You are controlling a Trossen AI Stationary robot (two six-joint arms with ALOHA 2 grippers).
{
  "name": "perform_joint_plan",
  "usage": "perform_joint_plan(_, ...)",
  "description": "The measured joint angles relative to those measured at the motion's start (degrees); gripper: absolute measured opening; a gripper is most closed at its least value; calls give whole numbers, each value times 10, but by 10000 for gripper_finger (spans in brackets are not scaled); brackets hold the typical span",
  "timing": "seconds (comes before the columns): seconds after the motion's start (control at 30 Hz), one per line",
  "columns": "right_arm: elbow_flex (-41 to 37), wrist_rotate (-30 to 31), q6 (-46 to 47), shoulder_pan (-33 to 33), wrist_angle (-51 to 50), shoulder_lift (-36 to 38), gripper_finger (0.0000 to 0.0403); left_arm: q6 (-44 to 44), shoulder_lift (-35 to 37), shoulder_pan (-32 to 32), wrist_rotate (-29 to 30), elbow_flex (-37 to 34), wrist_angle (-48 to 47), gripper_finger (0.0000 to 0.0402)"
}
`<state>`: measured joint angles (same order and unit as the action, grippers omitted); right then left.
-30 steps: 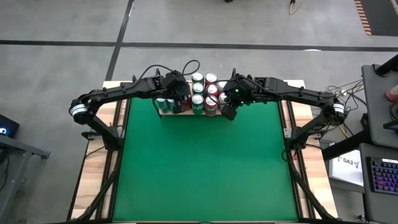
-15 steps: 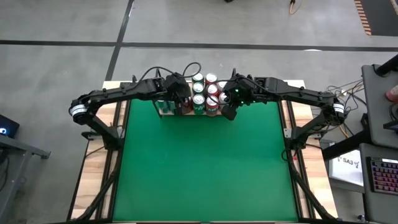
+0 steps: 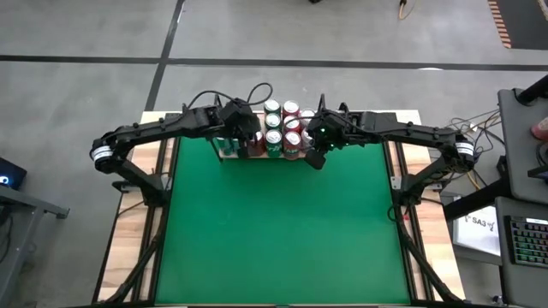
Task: Pick and place cans onto a shelf
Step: Adjust the soda cans on the shelf
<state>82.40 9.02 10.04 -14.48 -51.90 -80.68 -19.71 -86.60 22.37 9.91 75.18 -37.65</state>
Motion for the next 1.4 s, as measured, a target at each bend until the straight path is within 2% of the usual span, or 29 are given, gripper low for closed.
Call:
perform_joint_plan(0.13,-35,-28,-20,2,39,0,9,11,21,-9,-14,0,-7,0)
perform_joint_plan(0.27,-85,-94,-44,3,135,-1,9,24,42,-27,-92,-12,-7,0)
perform_joint_plan(0.43,-130,-90,-64,0,211,-12,9,40,62,-59,-101,-26,0,0)
perform_joint_plan(0.63,-147,-90,-82,-9,268,-31,9,48,96,-90,-103,-76,63,0)
perform_joint_plan(0.93,-145,-91,-87,-28,296,-58,9,73,137,-99,-102,-155,147,0)
perform_joint_plan(1.2,-144,-90,-96,-32,314,-67,9,85,144,-99,-100,-168,163,0)
perform_joint_plan(1.4,-127,-89,-91,-32,276,-38,9,85,144,-99,-100,-169,162,0)
